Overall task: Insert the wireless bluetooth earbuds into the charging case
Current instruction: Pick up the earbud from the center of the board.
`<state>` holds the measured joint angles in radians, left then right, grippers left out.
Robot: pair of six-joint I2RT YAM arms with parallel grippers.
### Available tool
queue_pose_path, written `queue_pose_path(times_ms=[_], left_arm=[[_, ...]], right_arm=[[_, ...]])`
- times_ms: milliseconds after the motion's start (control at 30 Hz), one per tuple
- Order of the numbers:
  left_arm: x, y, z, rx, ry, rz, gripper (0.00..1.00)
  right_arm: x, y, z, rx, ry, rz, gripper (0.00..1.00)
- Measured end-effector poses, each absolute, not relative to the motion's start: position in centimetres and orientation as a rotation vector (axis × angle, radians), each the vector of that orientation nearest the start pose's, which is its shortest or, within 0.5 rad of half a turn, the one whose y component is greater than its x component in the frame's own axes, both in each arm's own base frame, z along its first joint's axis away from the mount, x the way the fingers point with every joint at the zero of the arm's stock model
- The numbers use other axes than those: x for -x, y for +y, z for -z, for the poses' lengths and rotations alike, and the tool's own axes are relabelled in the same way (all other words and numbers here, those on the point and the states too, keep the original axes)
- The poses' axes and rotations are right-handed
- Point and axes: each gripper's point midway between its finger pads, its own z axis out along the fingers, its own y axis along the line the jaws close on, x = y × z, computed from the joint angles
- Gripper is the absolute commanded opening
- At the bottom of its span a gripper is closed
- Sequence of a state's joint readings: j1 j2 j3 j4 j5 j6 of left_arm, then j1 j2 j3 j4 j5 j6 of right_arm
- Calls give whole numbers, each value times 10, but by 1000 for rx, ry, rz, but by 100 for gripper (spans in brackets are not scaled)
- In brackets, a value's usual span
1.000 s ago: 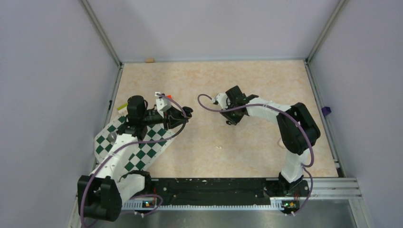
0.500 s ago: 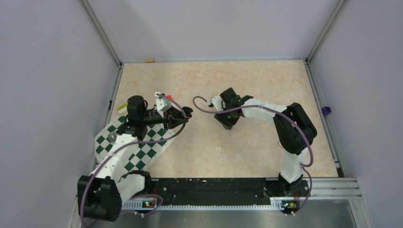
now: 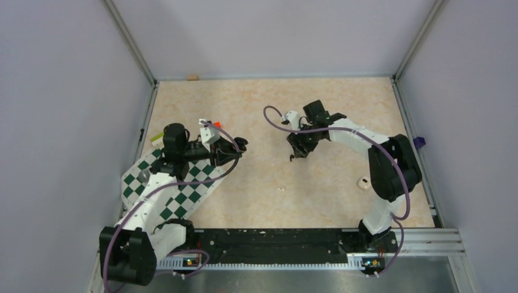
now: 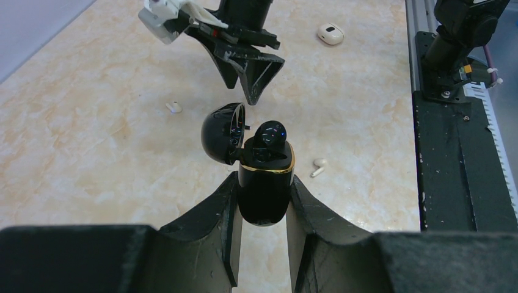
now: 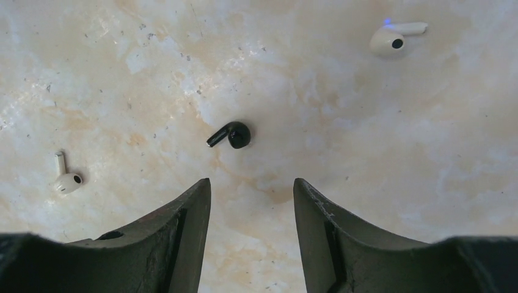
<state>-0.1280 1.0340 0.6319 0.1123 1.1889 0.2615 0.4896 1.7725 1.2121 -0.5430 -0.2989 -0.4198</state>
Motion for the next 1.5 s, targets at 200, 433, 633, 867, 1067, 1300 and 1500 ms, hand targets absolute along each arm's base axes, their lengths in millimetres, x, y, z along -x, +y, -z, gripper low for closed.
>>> queue_pose_path(times_ms=[200,433,633,867,1067,1300,1500], left_arm=[[-243,-191,-218,-1093,1405,993,0],[-244,-191,-218,-1091,1408,991,0],[-244,-191,-217,-1091,1412,991,0],[-244,-191,-217,-1091,1412,986,0],[-244,-191,-217,-1092,1411,984,0],[-244,-191,-217,-1093,1410,983,0],[-244,-191,-217,-1093,1409,982,0]], right_arm=[[-331,211,-58,1256,2324,-583,51],[-344,228,-42,1329,2357,-742,48],[-349,228,-31,1329,2387,-824,48],[-335,229,-31,1351,2395,-916,48],[-331,234,-31,1343,2392,-968,48],[-331,235,-31,1333,2393,-977,43],[-331,238,-29,1348,2384,-970,38]])
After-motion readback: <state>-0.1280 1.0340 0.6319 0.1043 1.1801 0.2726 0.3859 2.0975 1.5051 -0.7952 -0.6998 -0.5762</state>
